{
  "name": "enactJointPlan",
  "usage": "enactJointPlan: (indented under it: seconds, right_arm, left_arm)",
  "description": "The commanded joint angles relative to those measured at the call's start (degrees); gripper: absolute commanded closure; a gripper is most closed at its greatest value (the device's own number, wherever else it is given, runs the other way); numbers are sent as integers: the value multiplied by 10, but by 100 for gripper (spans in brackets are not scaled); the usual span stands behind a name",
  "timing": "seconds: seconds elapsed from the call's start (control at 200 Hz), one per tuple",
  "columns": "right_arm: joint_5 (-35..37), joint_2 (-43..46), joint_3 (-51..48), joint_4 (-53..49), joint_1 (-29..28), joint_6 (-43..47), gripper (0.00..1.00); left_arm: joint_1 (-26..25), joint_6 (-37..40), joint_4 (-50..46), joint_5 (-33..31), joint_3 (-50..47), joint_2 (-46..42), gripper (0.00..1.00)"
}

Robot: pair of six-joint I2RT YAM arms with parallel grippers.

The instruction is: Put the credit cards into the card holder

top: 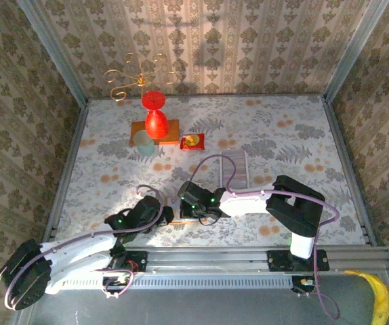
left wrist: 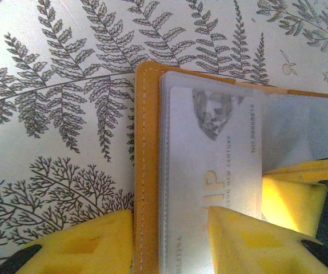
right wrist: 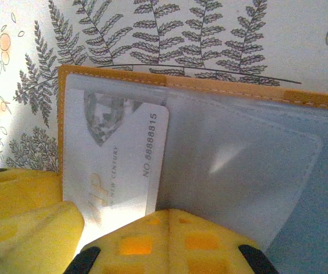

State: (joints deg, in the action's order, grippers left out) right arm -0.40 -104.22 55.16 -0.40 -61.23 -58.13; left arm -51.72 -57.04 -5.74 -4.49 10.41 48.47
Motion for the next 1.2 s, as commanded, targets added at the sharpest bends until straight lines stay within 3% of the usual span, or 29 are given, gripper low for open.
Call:
enactJointPlan:
  seconds: [0.0,0.27,0.6,0.785,1.2]
  right_arm:
    - [-21,26,1,37,-12,3,99]
    - [61,108,2,-108,-12,29,80]
    - [50,121,-61,-75,-12,-23,59]
    - [35,96,-68,-26,-11,-39,58]
    - [55,85,-67,-48,0,-37,59]
  left_arm:
    - [-4,-1,-50,7,-22,-2,60]
    - [-4,3,-72,-4,-20,-3,62]
    - [-4,4,-71,-4,-23,0,63]
    - [-4,4,-68,-3,-22,6,63]
    - [-5,0,-67,-1,-23,5,64]
